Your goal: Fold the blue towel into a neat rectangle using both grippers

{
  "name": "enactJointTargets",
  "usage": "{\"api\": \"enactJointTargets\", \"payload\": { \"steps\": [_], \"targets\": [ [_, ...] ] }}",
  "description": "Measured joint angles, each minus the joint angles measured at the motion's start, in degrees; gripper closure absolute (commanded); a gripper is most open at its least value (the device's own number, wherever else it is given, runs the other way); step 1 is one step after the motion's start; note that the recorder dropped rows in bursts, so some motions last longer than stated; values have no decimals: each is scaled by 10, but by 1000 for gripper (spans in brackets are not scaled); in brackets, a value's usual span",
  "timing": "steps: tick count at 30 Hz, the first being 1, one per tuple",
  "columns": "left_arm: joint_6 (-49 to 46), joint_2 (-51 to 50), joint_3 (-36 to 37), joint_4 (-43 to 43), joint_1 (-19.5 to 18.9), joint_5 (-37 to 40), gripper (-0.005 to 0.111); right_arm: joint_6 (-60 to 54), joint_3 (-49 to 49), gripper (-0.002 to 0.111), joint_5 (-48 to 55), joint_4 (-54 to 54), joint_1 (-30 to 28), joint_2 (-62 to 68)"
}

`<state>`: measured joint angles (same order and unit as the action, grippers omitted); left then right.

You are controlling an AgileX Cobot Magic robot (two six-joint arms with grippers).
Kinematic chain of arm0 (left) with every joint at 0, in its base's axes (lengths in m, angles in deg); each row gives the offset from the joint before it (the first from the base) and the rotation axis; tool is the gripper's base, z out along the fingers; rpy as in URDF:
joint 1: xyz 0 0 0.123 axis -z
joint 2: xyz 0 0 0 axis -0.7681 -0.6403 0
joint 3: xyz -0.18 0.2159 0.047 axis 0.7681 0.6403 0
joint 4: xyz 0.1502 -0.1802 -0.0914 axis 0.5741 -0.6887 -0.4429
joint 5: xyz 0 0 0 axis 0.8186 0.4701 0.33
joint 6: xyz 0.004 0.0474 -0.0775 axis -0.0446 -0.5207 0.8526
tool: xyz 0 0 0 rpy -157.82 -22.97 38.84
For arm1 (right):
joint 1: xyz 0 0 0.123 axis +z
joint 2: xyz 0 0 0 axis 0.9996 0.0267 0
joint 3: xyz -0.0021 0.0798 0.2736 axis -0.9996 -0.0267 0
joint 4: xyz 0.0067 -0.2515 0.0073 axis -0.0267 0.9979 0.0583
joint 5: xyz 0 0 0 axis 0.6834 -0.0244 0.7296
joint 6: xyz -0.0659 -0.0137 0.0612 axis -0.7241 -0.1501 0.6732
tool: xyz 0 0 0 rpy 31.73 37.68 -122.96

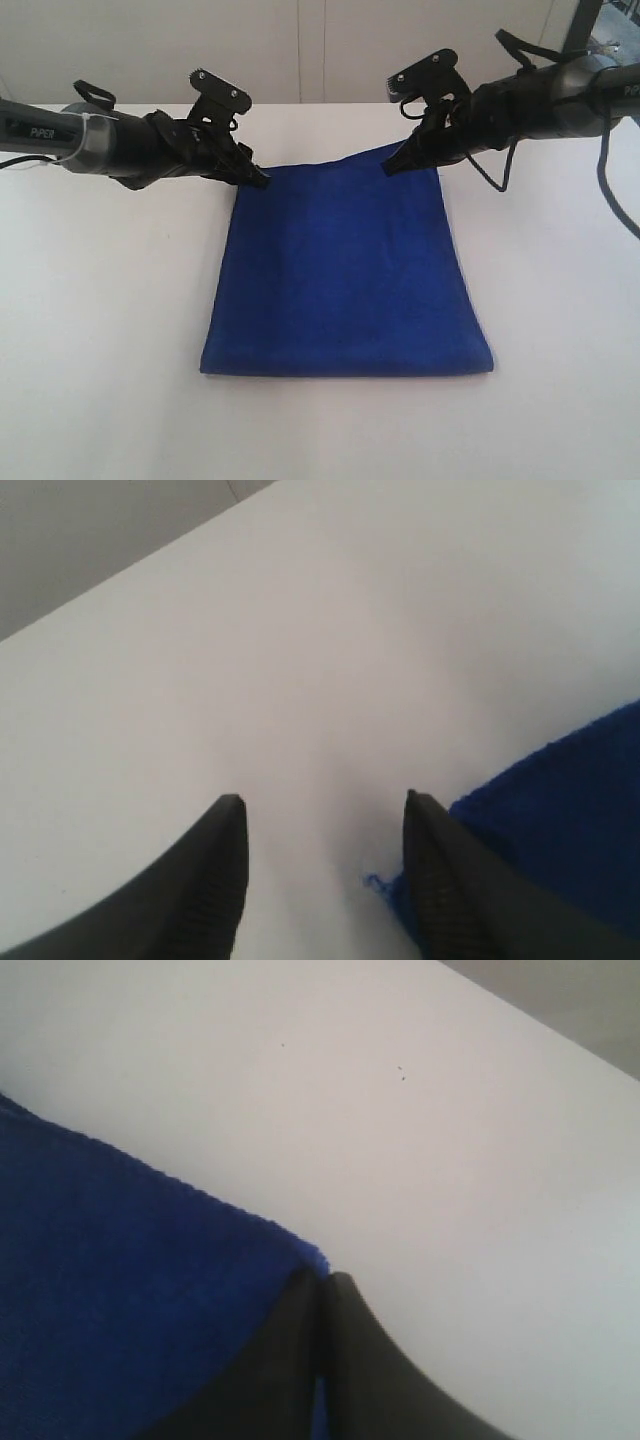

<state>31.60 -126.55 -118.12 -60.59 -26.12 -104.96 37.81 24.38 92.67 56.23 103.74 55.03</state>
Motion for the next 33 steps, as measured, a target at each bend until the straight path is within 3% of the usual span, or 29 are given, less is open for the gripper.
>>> {"api": "enactJointTargets", "payload": {
  "steps": [2,4,9,13,18,23,33],
  "targets": [
    [-13,4,0,0,0,-5,57,0,0,108,0,0,0,0],
    [-15,18,0,0,0,1,68,0,0,108,0,0,0,0],
    [-15,79,0,-3,-1,100,107,0,0,108,0,0,0,0],
    [-15,96,0,-15,-1,188,107,0,0,108,0,0,0,0],
    [-15,76,0,-32,-1,233,107,0,0,108,0,0,0,0],
    [-15,42,0,-35,-1,228,107,0,0,108,0,0,0,0],
    [-15,8,0,-40,-1,146,107,0,0,108,0,0,0,0]
  ]
}}
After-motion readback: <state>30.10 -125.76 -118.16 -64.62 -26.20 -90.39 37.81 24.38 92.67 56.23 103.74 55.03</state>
